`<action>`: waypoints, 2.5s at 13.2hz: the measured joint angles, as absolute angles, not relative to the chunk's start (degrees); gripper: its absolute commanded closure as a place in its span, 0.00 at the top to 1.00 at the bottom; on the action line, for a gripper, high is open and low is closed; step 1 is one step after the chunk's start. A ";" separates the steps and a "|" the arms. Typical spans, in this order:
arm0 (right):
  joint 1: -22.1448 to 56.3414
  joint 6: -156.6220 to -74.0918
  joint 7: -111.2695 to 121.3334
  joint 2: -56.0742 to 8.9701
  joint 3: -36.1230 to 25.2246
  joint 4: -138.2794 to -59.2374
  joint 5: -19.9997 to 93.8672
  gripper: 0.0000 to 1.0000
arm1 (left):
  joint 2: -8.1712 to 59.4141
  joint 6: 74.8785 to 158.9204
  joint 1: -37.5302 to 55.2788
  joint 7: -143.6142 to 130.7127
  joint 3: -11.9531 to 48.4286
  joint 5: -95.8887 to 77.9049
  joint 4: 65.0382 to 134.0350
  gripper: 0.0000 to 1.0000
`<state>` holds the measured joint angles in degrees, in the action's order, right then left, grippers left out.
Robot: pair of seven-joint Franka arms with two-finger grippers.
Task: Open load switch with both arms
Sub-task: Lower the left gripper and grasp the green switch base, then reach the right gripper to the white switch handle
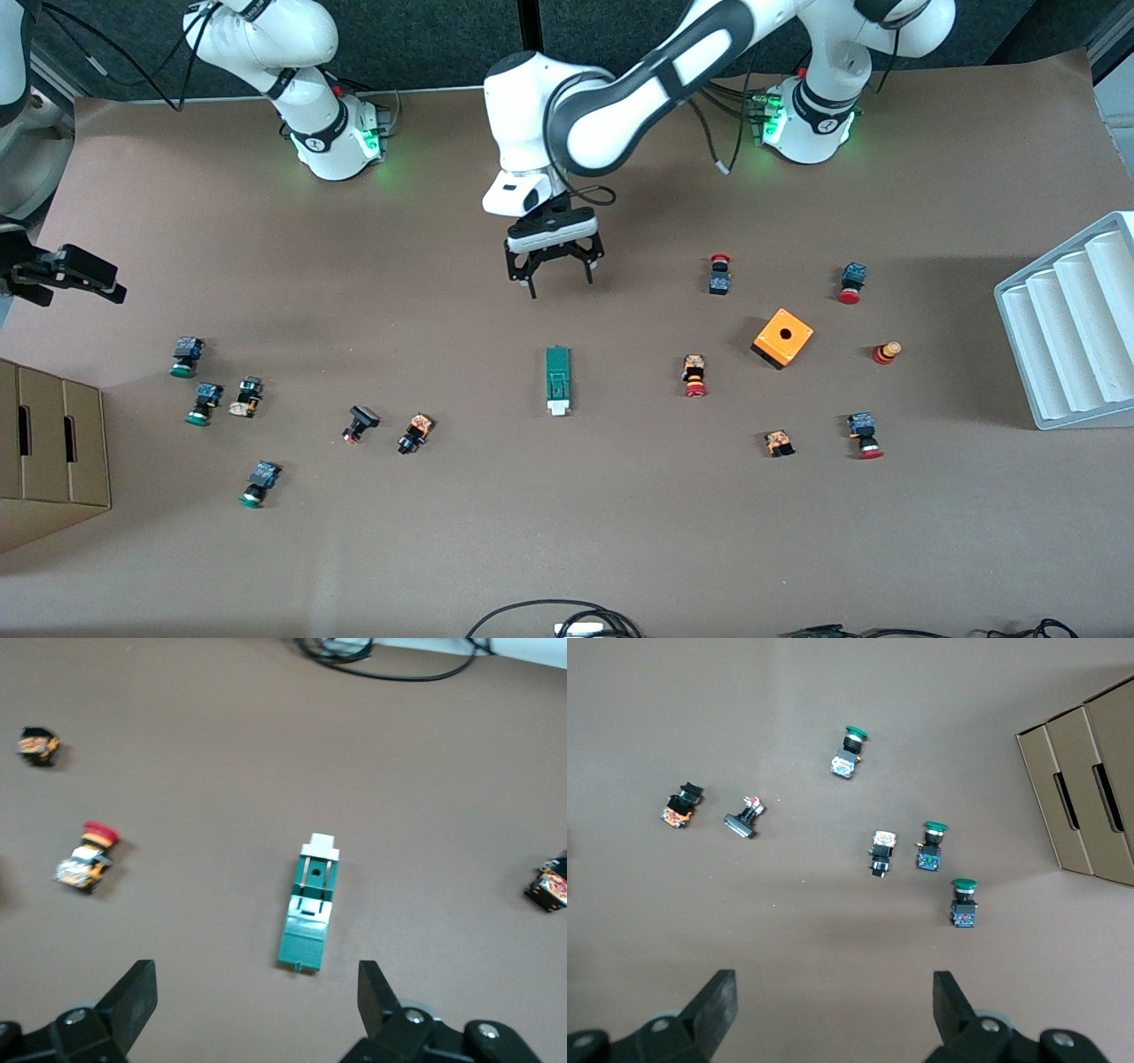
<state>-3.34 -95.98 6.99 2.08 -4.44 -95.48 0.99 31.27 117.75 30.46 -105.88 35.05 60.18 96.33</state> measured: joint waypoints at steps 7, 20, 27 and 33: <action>-3.38 -96.47 6.98 2.05 -4.75 -95.47 0.99 1.00 | 42.63 120.22 31.92 -122.34 34.40 90.18 98.13 1.00; 6.63 -97.20 -5.80 -10.31 -3.80 -93.77 3.60 0.99 | 55.03 111.95 42.27 -141.41 23.95 113.06 96.34 0.87; 17.68 -99.03 -44.35 -26.38 -3.61 -78.93 14.03 0.97 | 56.29 111.60 42.36 -142.83 23.03 114.47 94.49 0.75; 27.47 -110.15 -74.90 -37.67 -3.97 -74.35 22.32 0.95 | 57.73 109.53 42.69 -143.77 23.01 116.60 93.86 0.70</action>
